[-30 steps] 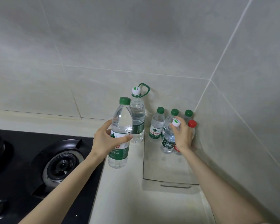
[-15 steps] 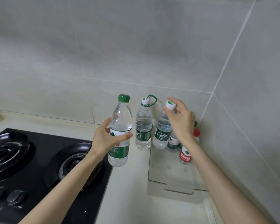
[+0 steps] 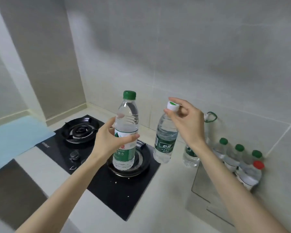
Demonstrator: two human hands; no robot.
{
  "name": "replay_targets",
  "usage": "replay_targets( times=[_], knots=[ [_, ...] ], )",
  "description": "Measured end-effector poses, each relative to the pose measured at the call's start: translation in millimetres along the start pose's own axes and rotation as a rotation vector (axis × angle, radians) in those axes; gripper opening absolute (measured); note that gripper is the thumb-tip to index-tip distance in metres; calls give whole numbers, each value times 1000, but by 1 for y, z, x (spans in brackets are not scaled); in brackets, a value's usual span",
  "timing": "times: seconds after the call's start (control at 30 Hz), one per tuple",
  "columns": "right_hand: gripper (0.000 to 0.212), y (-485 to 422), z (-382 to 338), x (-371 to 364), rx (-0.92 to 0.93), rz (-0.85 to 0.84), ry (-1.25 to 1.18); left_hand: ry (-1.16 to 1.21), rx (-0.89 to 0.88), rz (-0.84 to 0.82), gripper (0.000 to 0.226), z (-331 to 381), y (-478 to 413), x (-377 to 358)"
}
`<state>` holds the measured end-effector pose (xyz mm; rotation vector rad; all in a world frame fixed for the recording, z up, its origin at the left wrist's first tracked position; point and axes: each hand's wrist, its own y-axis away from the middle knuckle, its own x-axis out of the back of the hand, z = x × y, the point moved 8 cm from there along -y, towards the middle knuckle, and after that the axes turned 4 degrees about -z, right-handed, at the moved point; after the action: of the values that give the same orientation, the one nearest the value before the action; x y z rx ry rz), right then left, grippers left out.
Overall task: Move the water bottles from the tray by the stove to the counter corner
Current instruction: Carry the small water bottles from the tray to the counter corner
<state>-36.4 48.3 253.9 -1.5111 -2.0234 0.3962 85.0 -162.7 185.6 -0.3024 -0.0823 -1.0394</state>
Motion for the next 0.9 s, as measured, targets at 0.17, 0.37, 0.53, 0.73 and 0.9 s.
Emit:
replay_targets(
  times=[0.17,0.37,0.53,0.73,0.9],
  knots=[
    [34,10,-31,-76,30,-167,-62,-13,48,183,62,-8,43,78],
    [34,36,-88,-174,104,-364,-175,-38,74,389,66,-9,108,170],
    [36,76,-152,-267,178,-533,-259,-60,106,568,63,-12,178,262],
    [36,135,-226,-364,233,-679,-374,-83,135,737,67,-14,264,362],
    [39,192,-287,-442,269,-786,-466,-127,160,842,72,-14,338,442]
  ],
)
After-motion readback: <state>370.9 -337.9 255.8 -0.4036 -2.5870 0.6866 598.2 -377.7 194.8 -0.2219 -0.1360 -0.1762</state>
